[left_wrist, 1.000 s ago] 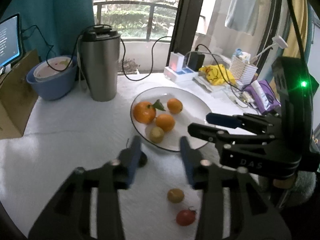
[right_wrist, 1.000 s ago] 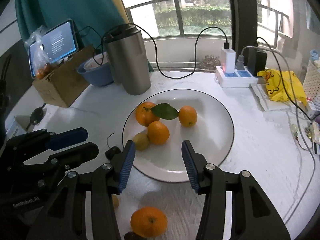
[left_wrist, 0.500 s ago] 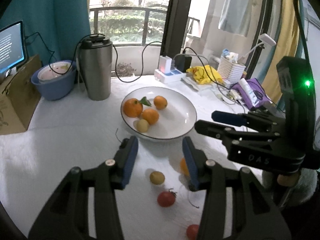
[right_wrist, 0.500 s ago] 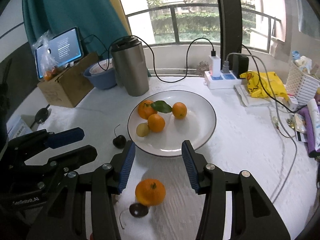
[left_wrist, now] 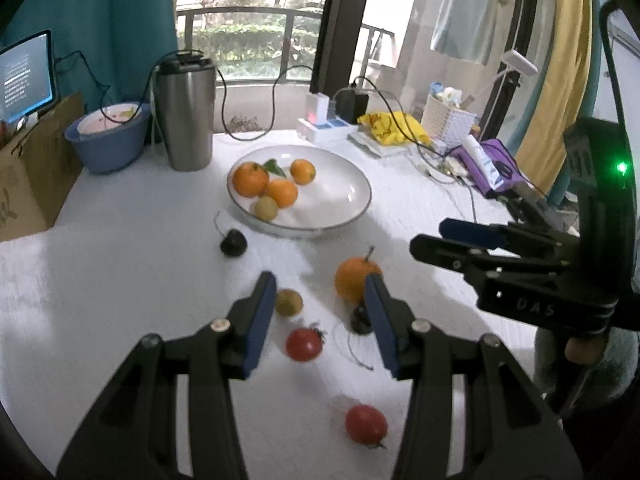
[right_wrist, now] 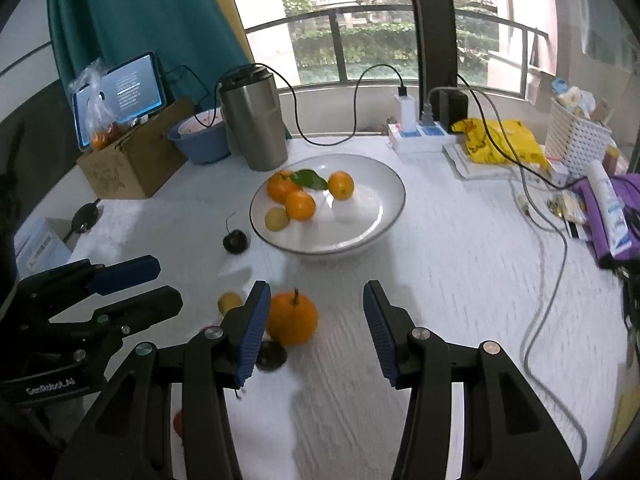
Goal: Organize fruits
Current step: 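Withdraw both open tools from the plate toward the remaining fruit, then grasp a red tomato with the left tool while the right tool grasps a dark plum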
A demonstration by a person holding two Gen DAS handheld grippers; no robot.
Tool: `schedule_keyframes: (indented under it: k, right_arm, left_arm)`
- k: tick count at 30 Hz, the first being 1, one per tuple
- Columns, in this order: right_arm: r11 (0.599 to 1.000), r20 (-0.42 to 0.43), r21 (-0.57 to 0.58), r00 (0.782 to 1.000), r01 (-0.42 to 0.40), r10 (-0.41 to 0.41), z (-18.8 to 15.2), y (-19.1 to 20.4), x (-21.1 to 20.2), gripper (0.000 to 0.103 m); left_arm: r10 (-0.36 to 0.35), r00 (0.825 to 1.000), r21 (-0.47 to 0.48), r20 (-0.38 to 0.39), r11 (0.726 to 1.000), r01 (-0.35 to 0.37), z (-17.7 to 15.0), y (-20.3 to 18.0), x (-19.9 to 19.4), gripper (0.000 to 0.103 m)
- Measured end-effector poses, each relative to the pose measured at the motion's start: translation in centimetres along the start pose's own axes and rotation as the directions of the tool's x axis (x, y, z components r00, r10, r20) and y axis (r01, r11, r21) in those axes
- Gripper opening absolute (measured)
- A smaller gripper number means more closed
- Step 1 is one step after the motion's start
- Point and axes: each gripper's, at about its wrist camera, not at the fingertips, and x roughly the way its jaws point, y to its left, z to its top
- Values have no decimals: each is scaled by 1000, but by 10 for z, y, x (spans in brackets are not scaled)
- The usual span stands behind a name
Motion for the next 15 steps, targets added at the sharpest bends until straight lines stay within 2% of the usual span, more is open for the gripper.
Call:
schedule_keyframes:
  k: [15]
  right_arm:
    - [1000,-49,17,999,3,-3,-51,5,-7,51]
  left_arm:
    - [-47,995,-33,-84,998,44,-58,-15,3,48]
